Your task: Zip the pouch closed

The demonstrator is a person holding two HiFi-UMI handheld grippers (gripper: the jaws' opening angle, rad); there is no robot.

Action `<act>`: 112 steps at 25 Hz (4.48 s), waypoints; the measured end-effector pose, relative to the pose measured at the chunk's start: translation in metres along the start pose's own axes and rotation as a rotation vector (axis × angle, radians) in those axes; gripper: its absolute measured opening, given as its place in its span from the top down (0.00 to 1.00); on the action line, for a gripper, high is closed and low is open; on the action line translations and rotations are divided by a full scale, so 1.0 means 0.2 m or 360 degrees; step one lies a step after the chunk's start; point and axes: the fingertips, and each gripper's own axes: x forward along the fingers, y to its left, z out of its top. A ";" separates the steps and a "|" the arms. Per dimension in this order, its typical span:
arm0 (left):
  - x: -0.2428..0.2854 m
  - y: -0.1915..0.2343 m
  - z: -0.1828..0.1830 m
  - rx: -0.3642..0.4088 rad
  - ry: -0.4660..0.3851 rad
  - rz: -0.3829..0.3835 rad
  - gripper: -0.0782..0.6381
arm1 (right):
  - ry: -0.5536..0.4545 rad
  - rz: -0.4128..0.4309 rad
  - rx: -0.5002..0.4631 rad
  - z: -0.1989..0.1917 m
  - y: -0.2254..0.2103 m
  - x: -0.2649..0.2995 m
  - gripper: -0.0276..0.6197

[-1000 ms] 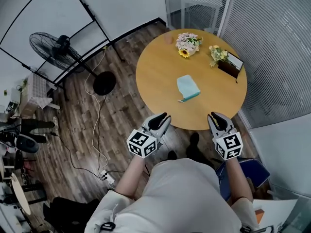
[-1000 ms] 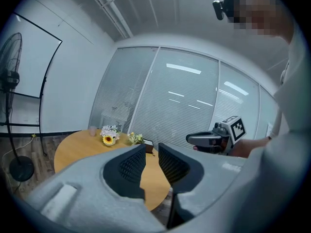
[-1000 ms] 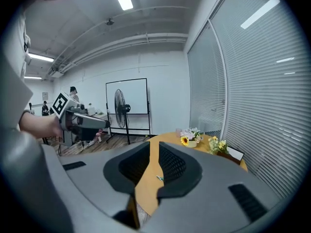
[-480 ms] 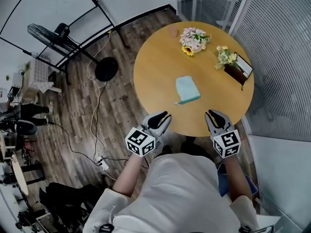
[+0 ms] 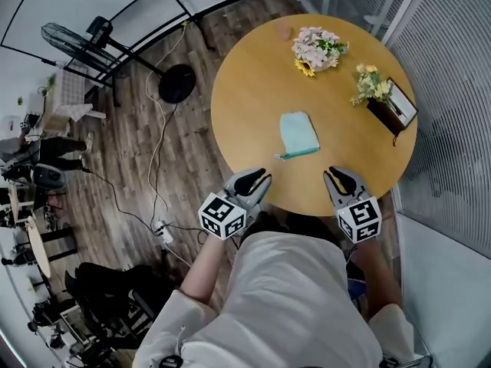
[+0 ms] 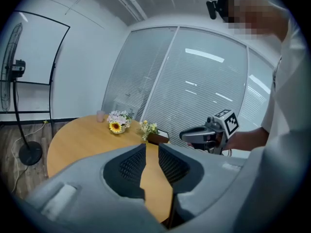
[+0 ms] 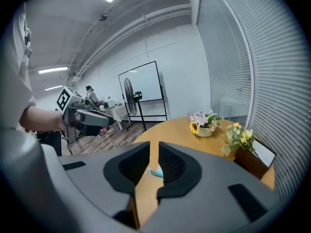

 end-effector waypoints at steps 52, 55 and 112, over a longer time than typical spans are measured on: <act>0.78 0.74 -1.24 0.0914 0.1139 -0.0730 0.74 | 0.0608 0.0085 0.0236 -1.07 0.12 1.21 0.86; 0.81 0.75 -1.28 0.0976 0.1137 -0.0747 0.77 | 0.0628 0.0082 0.0182 -1.11 0.13 1.26 0.85; 0.61 0.45 -0.72 0.0596 0.1010 -0.0755 0.87 | 0.0603 0.0082 0.0137 -0.81 -0.07 0.81 0.95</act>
